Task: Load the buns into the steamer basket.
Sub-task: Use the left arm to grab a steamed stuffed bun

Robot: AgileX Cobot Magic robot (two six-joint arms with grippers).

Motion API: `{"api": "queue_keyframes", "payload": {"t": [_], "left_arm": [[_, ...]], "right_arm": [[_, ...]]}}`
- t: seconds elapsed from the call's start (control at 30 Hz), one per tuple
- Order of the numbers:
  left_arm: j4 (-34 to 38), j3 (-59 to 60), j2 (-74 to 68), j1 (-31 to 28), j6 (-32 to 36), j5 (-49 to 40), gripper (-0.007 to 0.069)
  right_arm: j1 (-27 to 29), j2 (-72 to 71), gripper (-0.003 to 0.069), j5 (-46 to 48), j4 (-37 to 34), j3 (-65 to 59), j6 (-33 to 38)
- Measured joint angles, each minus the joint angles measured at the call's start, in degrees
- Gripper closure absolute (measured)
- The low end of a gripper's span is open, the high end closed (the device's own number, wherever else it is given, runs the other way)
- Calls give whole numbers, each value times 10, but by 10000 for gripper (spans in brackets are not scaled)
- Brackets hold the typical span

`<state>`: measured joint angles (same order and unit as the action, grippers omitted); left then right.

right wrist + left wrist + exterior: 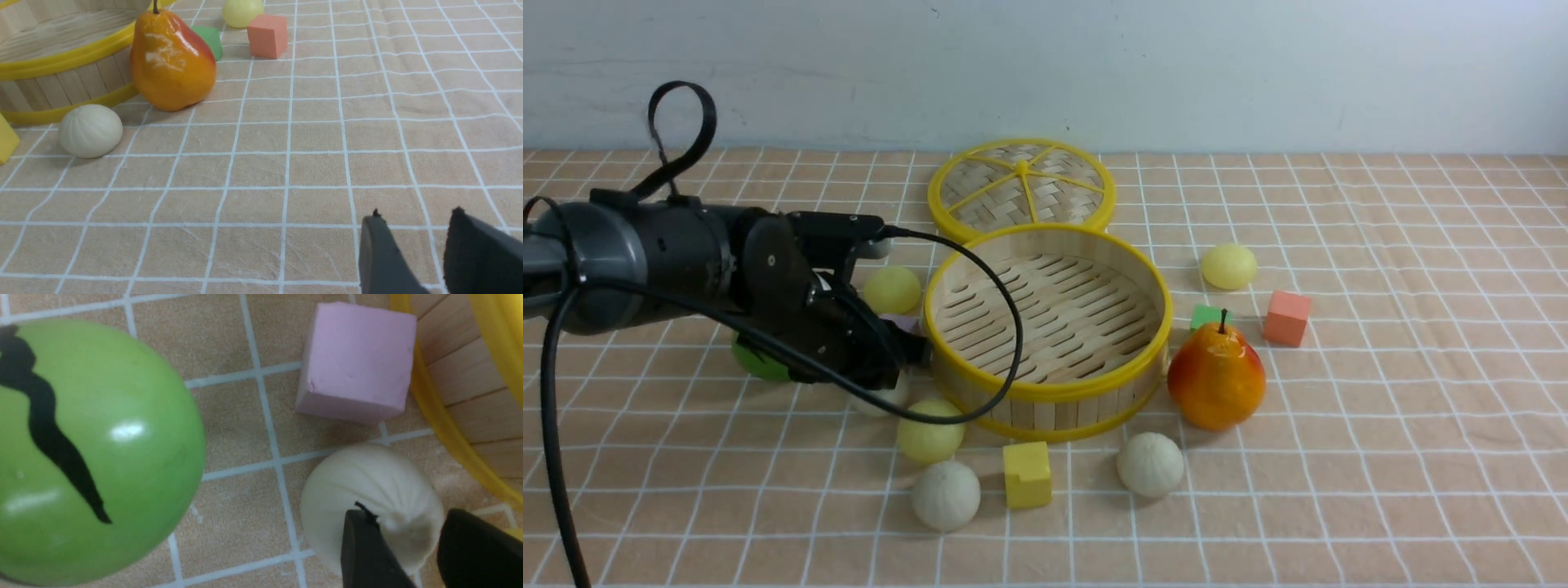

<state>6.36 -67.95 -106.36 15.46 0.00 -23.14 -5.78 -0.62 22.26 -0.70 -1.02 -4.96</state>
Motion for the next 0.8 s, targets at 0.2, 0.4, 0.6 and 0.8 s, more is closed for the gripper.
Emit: {"api": "queue_keyframes", "payload": {"t": [0.2,0.4,0.6,0.8], "left_arm": [[-1,0,-5,0,0,18,561],[-8,-1,0,0,0,13,638],[-9,-1,58,0,0,-16,638],[-9,-1,91,0,0,-27,638]], "right_arm": [[0,0,419,0,0,0,0],[0,0,419,0,0,0,0],[0,0,419,0,0,0,0],[0,0,419,0,0,0,0]]}}
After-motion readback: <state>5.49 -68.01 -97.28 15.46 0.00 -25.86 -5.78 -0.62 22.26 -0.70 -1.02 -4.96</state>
